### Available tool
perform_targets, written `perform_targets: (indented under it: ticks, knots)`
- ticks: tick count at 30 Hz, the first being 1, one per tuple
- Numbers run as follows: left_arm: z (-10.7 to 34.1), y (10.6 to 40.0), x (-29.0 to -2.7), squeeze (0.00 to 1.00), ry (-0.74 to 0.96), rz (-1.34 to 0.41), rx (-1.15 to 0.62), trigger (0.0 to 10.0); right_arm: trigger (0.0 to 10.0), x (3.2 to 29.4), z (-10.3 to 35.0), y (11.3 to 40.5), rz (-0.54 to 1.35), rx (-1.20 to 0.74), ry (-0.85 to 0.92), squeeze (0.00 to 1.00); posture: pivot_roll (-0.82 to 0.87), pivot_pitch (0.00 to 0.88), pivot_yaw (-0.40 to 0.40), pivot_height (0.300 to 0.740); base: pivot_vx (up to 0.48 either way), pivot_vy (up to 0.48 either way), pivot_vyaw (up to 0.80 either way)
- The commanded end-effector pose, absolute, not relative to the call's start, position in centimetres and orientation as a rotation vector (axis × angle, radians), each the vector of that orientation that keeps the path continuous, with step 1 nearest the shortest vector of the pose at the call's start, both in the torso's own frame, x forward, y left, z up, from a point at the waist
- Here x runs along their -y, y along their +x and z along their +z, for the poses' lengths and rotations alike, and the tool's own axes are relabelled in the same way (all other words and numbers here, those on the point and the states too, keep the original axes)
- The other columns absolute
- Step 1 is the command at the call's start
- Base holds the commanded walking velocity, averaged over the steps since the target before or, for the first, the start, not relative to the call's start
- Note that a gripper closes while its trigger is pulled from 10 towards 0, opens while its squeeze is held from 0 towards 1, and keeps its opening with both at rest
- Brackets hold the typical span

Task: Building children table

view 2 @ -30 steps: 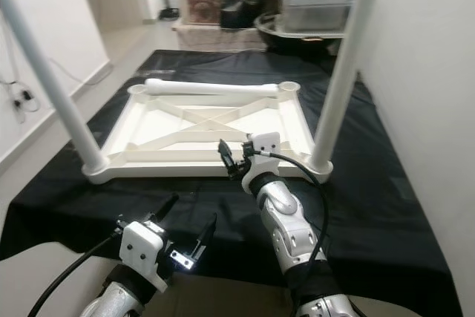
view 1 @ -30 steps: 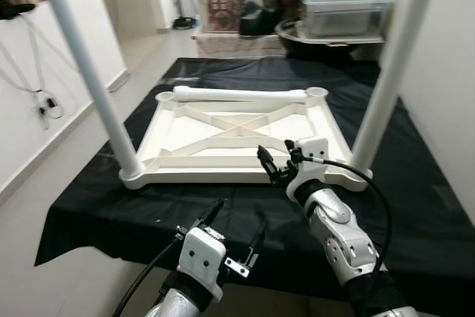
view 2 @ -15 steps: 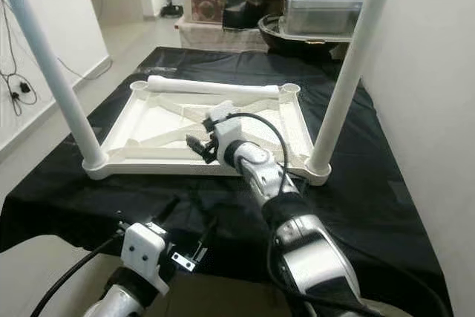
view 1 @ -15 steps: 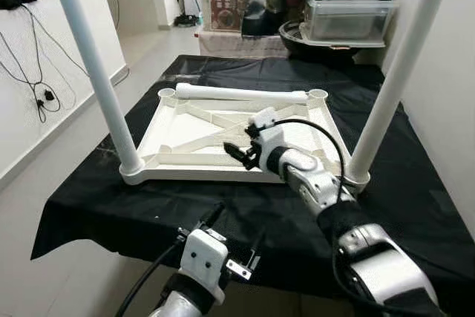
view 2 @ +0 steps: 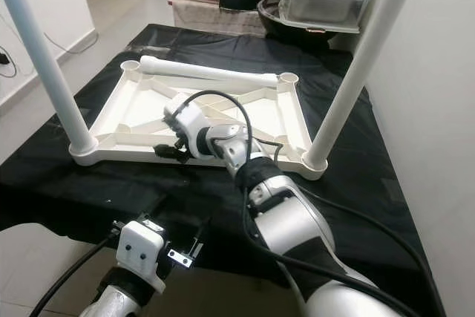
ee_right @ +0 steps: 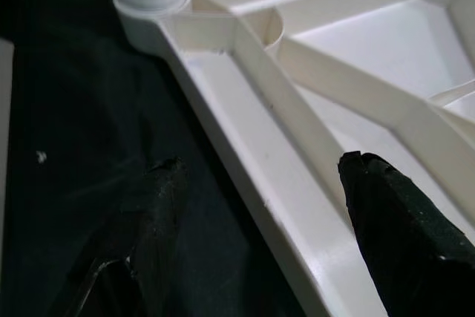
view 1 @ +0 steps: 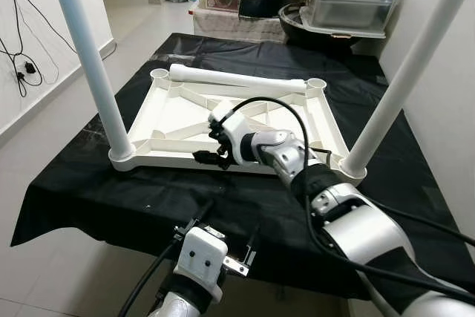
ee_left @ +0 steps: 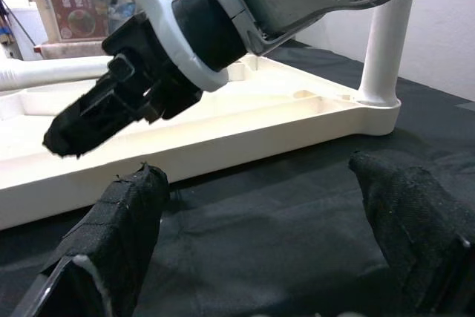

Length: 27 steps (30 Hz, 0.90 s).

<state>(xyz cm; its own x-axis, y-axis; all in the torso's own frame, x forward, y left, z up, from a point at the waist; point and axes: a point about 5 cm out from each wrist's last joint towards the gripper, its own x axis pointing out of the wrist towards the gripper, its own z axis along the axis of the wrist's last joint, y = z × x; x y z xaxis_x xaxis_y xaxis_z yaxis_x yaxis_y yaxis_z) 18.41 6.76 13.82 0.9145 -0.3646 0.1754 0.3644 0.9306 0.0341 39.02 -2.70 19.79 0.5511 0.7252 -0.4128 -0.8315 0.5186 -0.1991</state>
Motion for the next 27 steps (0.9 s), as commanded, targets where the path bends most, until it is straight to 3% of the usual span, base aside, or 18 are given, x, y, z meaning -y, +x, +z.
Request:
perform_targets:
  ticks: [1,5,19,27]
  knots:
    - [14.9,17.4,-4.7,0.0,-0.076,-0.425,0.201,10.0,10.0,2.5,20.0,39.0,0.959,-0.291,-0.423,0.0,0.02,0.125,-0.107,0.74,0.0,0.0,0.0]
    - [15.2,16.8,-4.2,0.0,-0.099,-0.419,0.198,10.0,10.0,0.5,20.4,38.7,0.976,-0.268,-0.511,0.0,0.01,0.15,-0.124,0.74,0.0,0.0,0.0]
    - [16.4,16.2,-3.6,0.0,-0.119,-0.388,0.205,10.0,10.0,-1.6,21.1,38.5,0.908,-0.235,-0.547,0.0,0.0,0.2,-0.148,0.74,0.0,0.0,0.0]
    - [16.9,16.3,-6.5,0.0,-0.024,-0.162,0.208,10.0,10.0,-2.0,21.4,38.6,0.876,-0.215,-0.549,0.0,0.01,0.222,-0.156,0.74,0.0,0.0,0.0]
